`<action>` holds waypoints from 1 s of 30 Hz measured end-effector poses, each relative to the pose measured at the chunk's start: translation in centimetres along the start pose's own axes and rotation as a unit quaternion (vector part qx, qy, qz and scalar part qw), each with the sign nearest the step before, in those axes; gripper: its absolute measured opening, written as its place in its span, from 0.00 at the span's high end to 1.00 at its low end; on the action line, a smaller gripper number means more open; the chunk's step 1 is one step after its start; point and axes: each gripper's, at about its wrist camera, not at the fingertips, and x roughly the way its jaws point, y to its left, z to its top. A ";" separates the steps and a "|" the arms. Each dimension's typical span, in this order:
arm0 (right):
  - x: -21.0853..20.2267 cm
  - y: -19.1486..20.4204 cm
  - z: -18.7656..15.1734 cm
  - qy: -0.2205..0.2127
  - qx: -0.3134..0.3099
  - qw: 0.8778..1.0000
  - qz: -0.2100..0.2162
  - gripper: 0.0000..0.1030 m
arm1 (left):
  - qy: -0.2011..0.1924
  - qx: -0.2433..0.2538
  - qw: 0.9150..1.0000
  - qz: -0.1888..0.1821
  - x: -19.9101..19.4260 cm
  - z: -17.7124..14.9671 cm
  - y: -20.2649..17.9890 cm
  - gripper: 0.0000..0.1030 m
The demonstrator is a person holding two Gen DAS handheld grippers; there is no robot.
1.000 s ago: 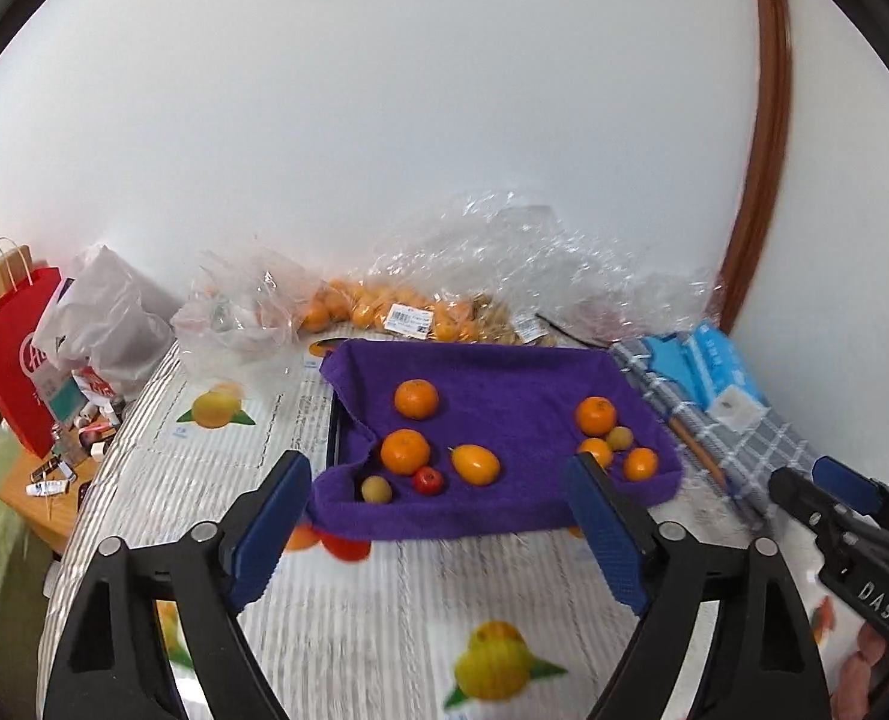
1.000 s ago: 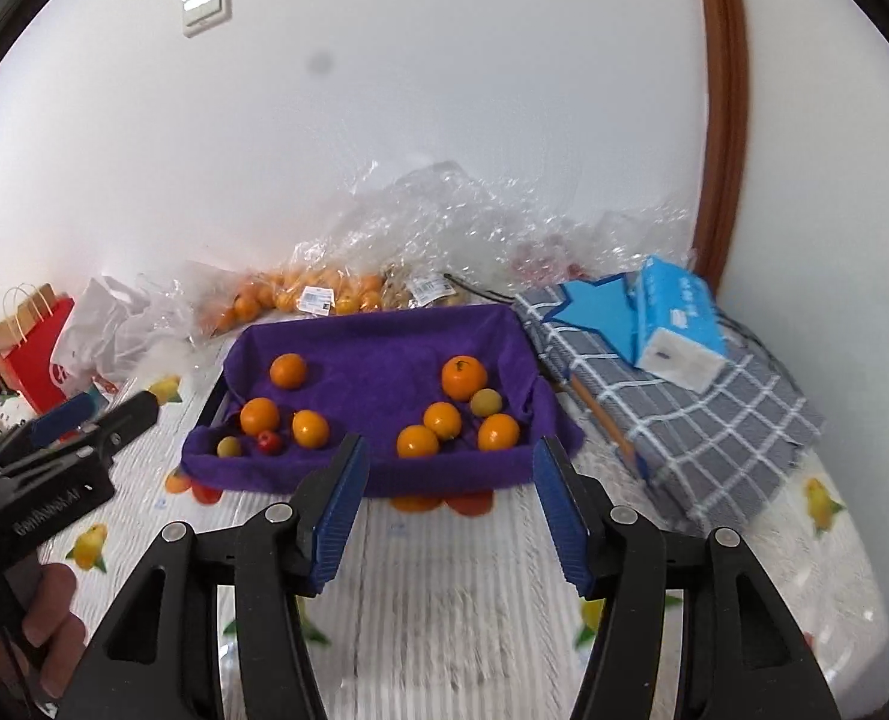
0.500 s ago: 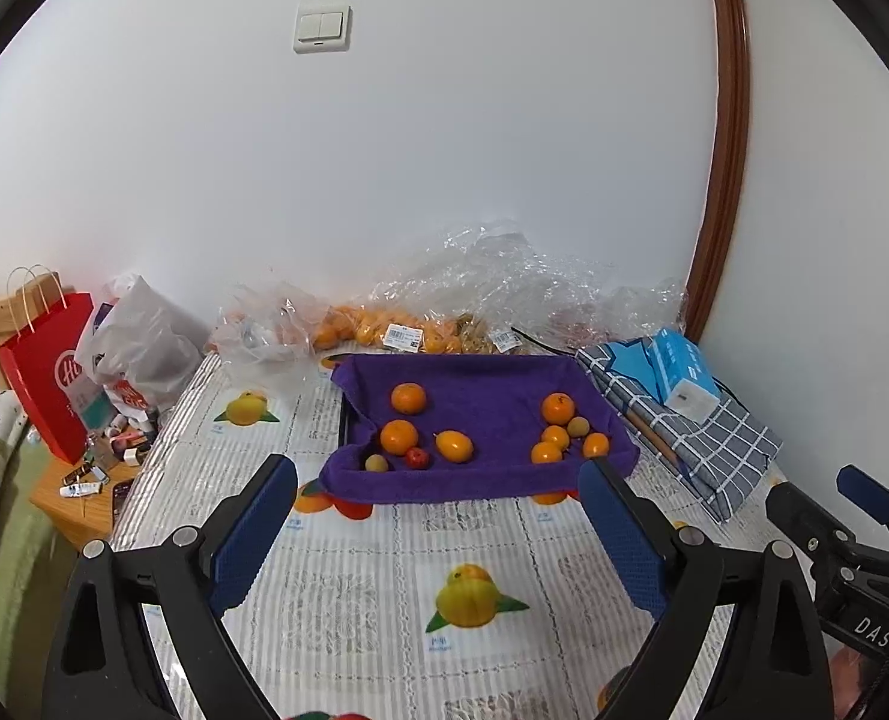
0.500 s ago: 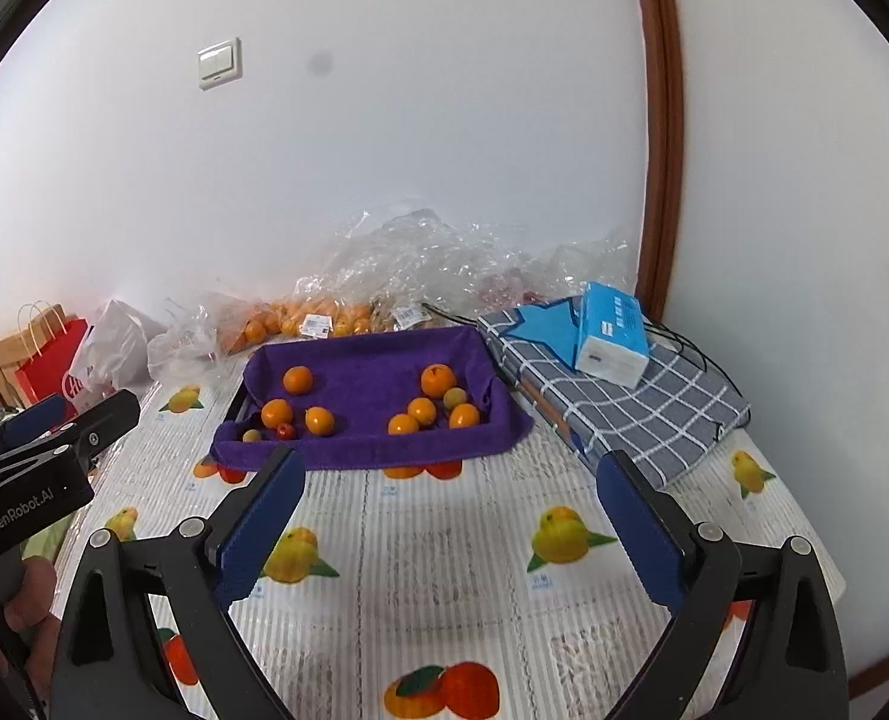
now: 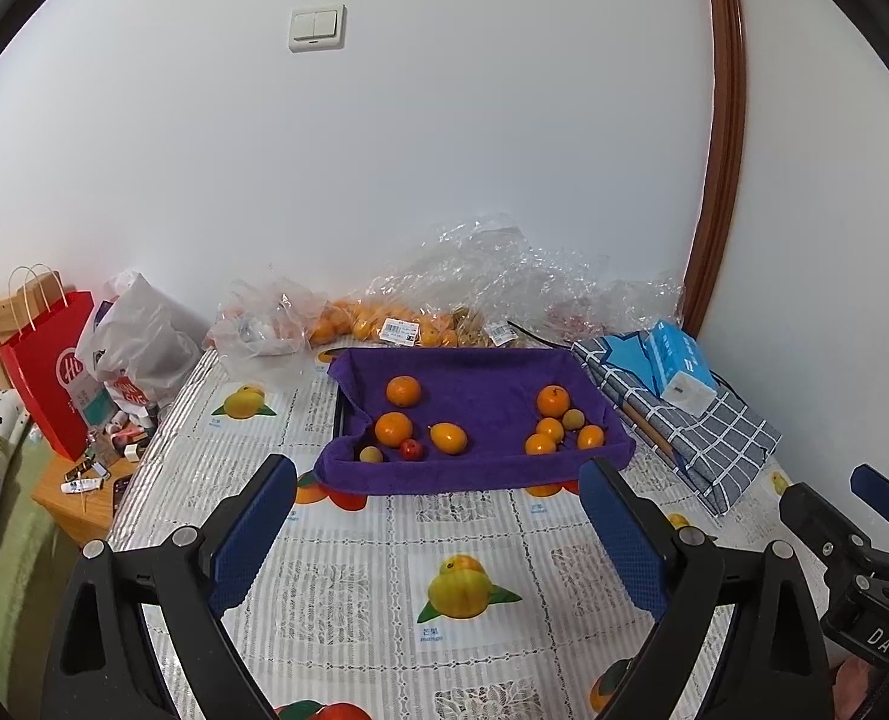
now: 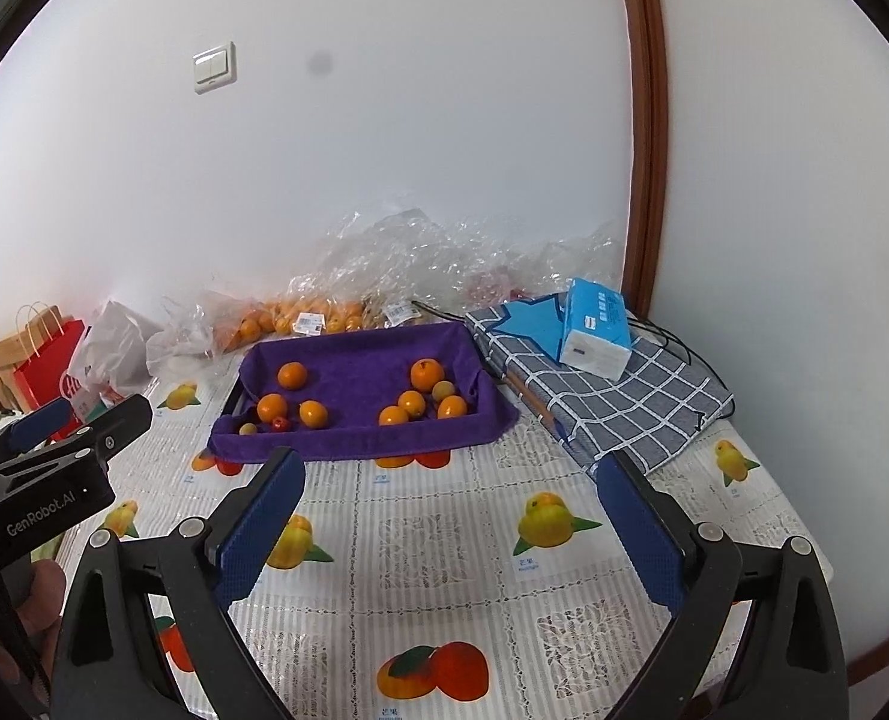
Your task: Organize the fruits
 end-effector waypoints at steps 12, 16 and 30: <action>0.4 0.1 0.0 0.002 -0.001 1.000 -0.007 0.06 | 0.000 -0.002 1.000 0.004 -0.1 0.3 0.9 0.08; 0.5 0.2 0.0 0.006 -0.003 1.000 -0.007 0.06 | 0.007 0.001 1.000 0.003 0.2 0.3 1.1 0.07; 0.6 0.7 -0.1 0.003 -0.007 1.000 -0.009 0.06 | 0.004 -0.002 1.000 0.008 0.3 0.2 1.5 0.08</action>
